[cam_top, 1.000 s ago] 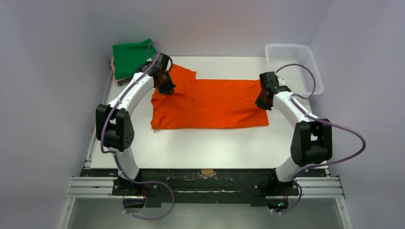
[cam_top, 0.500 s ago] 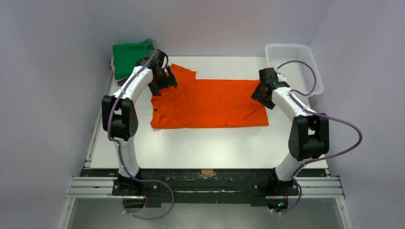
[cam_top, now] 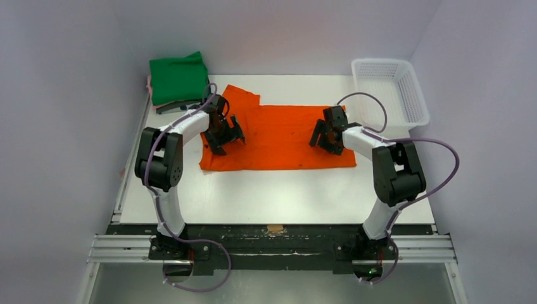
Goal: Fold and stack the t-shirts
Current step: Fold the flattened tshirt in 1/3 of the way
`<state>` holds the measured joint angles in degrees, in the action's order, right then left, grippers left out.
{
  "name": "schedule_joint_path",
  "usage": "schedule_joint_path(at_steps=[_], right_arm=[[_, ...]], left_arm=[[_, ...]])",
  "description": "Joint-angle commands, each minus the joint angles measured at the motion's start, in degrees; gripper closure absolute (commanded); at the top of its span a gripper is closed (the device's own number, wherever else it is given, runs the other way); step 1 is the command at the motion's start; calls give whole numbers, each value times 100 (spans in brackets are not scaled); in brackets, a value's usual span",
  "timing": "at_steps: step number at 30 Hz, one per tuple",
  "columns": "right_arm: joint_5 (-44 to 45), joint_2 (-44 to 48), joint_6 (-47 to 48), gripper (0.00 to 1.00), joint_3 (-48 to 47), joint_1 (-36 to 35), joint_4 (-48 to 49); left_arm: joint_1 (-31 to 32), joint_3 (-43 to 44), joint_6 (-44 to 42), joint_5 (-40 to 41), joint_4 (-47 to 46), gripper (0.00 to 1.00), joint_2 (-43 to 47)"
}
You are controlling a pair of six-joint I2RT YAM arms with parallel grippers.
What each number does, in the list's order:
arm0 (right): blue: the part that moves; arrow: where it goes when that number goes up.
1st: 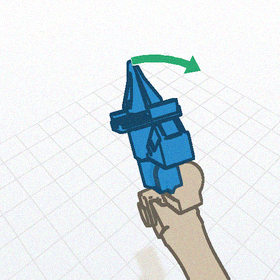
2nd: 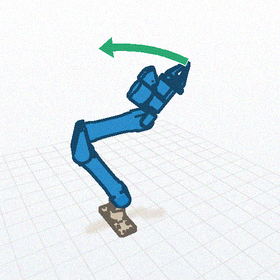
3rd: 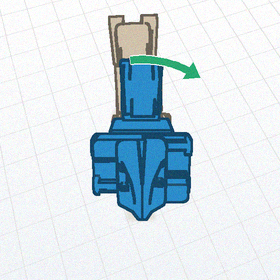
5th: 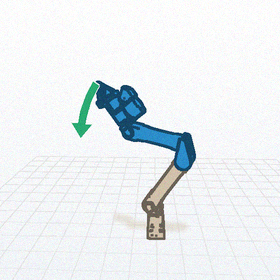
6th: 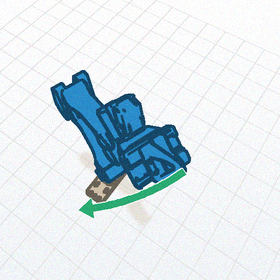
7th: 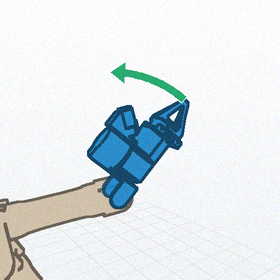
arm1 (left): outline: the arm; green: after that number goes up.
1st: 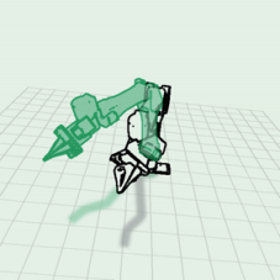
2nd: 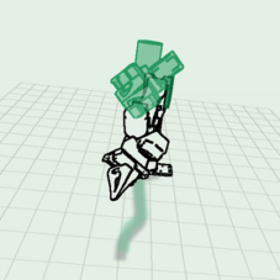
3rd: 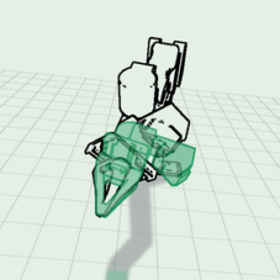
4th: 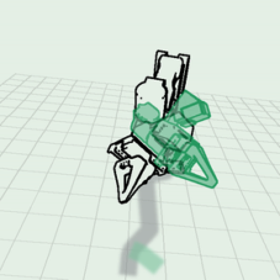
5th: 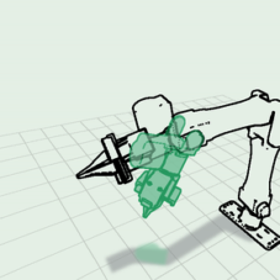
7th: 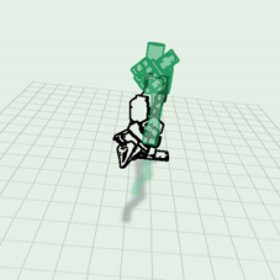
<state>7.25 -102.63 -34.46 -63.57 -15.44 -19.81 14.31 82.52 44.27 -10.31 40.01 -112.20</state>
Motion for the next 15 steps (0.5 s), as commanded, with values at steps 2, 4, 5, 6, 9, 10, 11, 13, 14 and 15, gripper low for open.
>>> schedule_joint_path(at_steps=[2,4,5,6,9,10,11,13,14,15], right_arm=[[-57,392,-177,27,896,61,158],[51,649,-267,26,1316,59,43],[102,774,-297,26,1495,59,-74],[160,917,-330,26,1662,65,-213],[255,1404,-406,25,2093,68,-531],[262,1542,-438,25,2221,68,-620],[265,1676,-478,25,2339,72,-709],[219,1938,-589,24,2537,68,-900],[175,2065,-662,24,2635,73,-1007],[135,2212,-728,24,2728,68,-1120]], left_arm=[[239,-917,231,-90,-374,11,359],[373,-1265,314,-53,-406,11,470],[442,-1428,345,-48,-436,11,516],[539,-1612,372,-38,-504,11,581],[860,-2117,503,-15,-521,11,782],[977,-2312,568,-5,-492,12,885],[1091,-2518,652,-17,-483,12,1024],[1338,-3031,837,-28,-556,11,1378],[1425,-3333,913,-55,-585,11,1569],[1493,-3534,969,-74,-596,11,1731]])
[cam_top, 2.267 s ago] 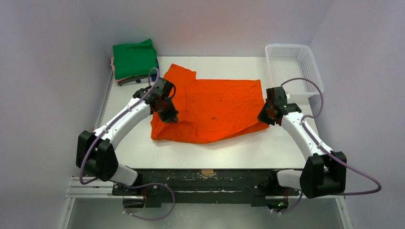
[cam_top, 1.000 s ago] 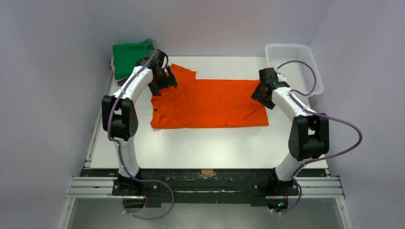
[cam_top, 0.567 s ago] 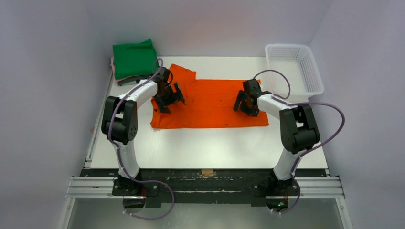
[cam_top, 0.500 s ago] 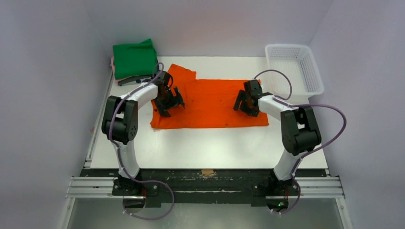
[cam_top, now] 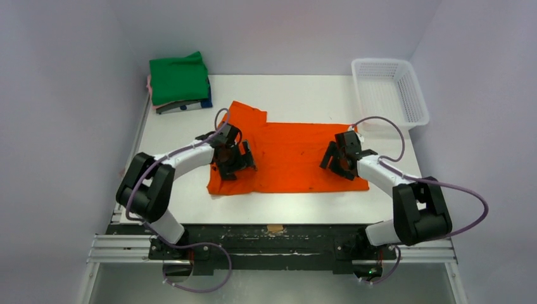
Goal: Fold and stack the t-shirts
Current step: Fold the flattened tshirt in 1/3 of the way, then grab the side of the flattened tshirt furthest away from the robot with both arms
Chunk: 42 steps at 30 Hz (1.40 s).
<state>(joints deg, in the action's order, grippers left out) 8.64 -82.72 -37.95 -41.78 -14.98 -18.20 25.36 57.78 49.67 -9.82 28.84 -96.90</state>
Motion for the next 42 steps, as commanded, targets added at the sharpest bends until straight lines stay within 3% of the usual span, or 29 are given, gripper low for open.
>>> schedule_joint_path(at_steps=[1,2,3,4,11,14,26,31,35,39,42], right_arm=[[-63,346,-424,24,656,23,-1408],[-72,481,-464,24,753,22,-1559],[-117,606,-459,6,834,26,-1657],[-217,803,-401,2,889,29,-1627],[-242,1233,-584,1,713,30,-2626],[-553,1319,-658,1,912,31,-2540],[-41,1532,-491,1,533,31,-2349],[187,1544,-132,1,31,31,-2278],[393,1576,145,1,-497,32,-2227],[590,1605,213,1,-758,44,-1947],[608,1488,274,1,-892,93,-1743]], left_arm=[[441,-1222,471,-119,567,11,361],[481,-1353,491,-114,616,11,490],[515,-1464,523,-72,644,11,617],[559,-1569,555,-4,638,11,737],[635,-1757,593,311,767,11,992],[635,-1834,605,245,710,11,1176],[686,-2380,817,-51,1011,9,2252],[683,-1823,736,-72,1349,9,2641],[665,-828,577,699,2140,6,2752],[505,363,236,1351,2283,0,2283],[-54,1264,-108,1305,2033,0,1506]])
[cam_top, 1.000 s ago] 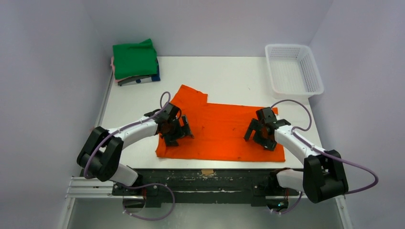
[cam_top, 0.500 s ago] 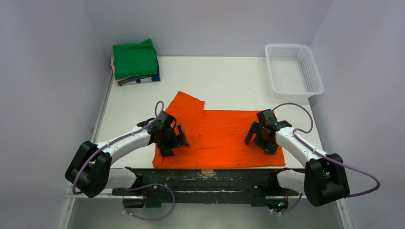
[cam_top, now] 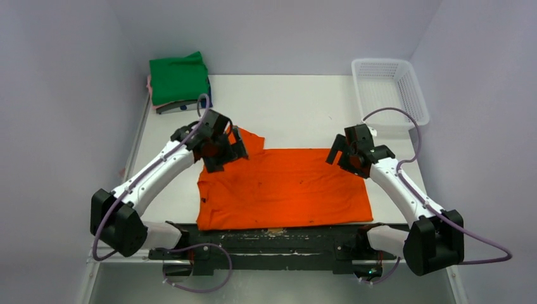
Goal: Fold and stack the t-shirts
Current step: Grab the side of the flattened tshirt furthest away from the robot with both arms
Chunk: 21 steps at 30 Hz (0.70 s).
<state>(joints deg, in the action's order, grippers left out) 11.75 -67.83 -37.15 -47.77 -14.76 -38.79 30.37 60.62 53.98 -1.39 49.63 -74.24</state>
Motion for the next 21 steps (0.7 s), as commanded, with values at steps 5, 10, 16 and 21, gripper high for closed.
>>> schedule_joint_path(at_steps=[5,10,16,21], right_arm=[[328,-338,369,1,-553,201,576],[454,-666,548,1,-698,292,726],[328,-987,665,1,-794,455,743],[227,-1048,709,2,-757,568,778]], left_arm=[[-1193,2856,-1086,750,79,0,-2674],[-1519,4794,-1305,847,372,4,-4495],[-1862,5963,-1132,-361,100,5,-5871],[-1877,5709,-977,-661,-396,5,-6048]])
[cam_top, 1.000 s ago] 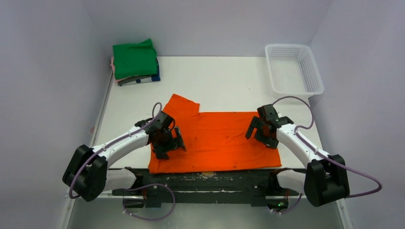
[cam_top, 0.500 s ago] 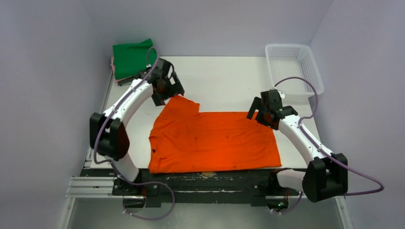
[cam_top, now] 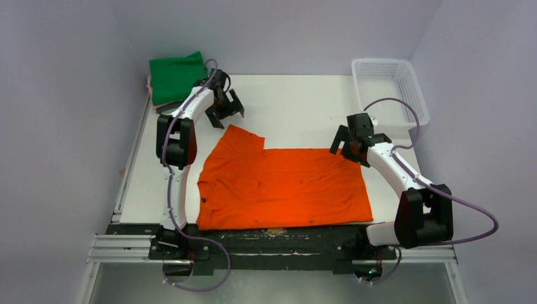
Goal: Fold and stack the t-shirts
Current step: Grab the side of the flattened tshirt furthest away from the robot with both arms
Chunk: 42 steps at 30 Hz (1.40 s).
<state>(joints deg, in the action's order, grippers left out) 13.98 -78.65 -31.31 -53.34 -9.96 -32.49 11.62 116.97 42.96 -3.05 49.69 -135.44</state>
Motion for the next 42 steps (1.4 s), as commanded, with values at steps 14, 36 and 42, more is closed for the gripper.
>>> schedule_joint_path(at_steps=[14,36,42], right_arm=[[-225,-110,165,4,-177,160,243],[1113,-2197,-175,18,-1453,559,531],[1192,-2839,-115,28,-1923,556,767]], left_arm=[[389,475,289,835,994,48,-230],[601,-153,-308,943,659,100,806],[708,-816,-446,965,347,100,1401]])
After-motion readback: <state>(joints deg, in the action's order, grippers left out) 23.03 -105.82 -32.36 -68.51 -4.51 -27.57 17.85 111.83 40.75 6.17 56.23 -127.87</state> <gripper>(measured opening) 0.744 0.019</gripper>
